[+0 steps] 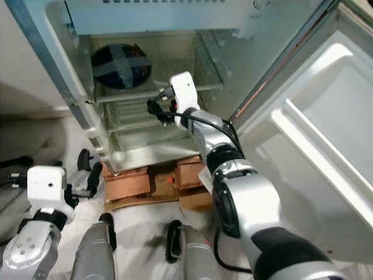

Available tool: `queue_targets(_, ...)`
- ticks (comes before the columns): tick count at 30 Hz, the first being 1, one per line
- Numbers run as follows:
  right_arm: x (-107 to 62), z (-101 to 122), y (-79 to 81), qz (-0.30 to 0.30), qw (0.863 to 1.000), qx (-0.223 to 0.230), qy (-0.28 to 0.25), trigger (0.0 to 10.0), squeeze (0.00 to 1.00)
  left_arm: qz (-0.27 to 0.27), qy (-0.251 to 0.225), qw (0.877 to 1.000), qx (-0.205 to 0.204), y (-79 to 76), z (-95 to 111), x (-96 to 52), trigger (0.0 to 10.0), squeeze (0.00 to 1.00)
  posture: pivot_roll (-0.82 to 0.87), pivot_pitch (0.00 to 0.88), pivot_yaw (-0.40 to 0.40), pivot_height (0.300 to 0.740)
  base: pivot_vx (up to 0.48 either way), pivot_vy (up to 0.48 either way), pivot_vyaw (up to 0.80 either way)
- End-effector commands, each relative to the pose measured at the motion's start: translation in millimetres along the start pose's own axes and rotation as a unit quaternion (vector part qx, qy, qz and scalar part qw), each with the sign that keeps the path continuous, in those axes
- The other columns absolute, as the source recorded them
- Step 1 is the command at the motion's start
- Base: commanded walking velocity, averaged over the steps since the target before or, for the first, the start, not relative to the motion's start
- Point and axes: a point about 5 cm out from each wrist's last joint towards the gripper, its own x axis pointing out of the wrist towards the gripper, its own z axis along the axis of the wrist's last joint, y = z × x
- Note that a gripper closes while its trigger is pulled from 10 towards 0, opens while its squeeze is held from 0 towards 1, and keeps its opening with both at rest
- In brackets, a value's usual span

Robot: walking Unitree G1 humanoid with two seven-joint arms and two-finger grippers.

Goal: Restocking fridge

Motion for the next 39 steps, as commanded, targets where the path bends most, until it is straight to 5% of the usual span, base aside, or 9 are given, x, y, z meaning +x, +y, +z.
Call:
queue_targets(1, -6.4, -6.0, -4.3, 0.025, 1.000, 0.015, -0.007, 10.0, 0.00, -0.001, 0.004, 1.000, -0.004, -1.8, -4.7, 3.7, 10.0, 0.00, 0.21, 0.243, -0.191, 0.740, 0.000, 0.000, 0.00)
queue_targets(6, -18.3, 1.8, -9.1, 0.068, 0.994, 0.030, -0.077, 10.0, 0.00, -0.012, -0.024, 1.000, -0.007, -6.0, 3.0, 19.7, 10.0, 0.00, 0.19, 0.187, -0.173, 0.740, 0.000, 0.000, 0.00)
queue_targets(11, -36.5, -2.4, -6.8, 0.066, 0.989, -0.009, -0.132, 10.0, 0.00, -0.020, -0.049, 0.999, -0.008, -9.8, 9.3, 35.2, 10.0, 0.00, 0.15, 0.121, -0.137, 0.740, 0.000, 0.000, 0.00)
queue_targets(16, -46.5, -9.2, -4.9, 0.056, 0.988, 0.002, -0.142, 10.0, 0.00, -0.024, -0.061, 0.998, -0.010, -11.0, 10.8, 44.0, 10.0, 0.00, 0.13, 0.091, -0.114, 0.740, 0.000, 0.000, 0.00)
queue_targets(19, -68.4, -35.3, -2.1, -0.026, 0.990, 0.014, -0.137, 10.0, 0.00, -0.027, -0.052, 0.998, -0.009, -17.7, 1.4, 50.8, 10.0, 0.00, 0.11, 0.024, -0.065, 0.740, 0.000, 0.000, 0.00)
queue_targets(24, -87.5, -50.3, 2.7, -0.079, 0.988, 0.006, -0.131, 10.0, 0.00, -0.037, -0.056, 0.998, 0.011, -17.5, -5.6, 58.4, 10.0, 0.00, 0.10, 0.000, -0.061, 0.740, 0.000, 0.000, 0.00)
queue_targets(31, -133.3, -73.4, 3.7, -0.208, 0.970, 0.013, -0.124, 10.0, 0.00, -0.013, -0.064, 0.998, 0.021, -4.9, -9.6, 56.7, 10.0, 0.00, 0.09, 0.000, -0.069, 0.740, 0.000, 0.000, 0.00)
queue_targets(39, -153.9, -80.9, -6.1, -0.291, 0.949, 0.032, -0.116, 10.0, 0.00, -0.023, -0.083, 0.995, 0.046, -6.0, -2.5, 72.9, 10.0, 0.00, 0.06, 0.000, -0.012, 0.740, 0.000, 0.000, 0.00)
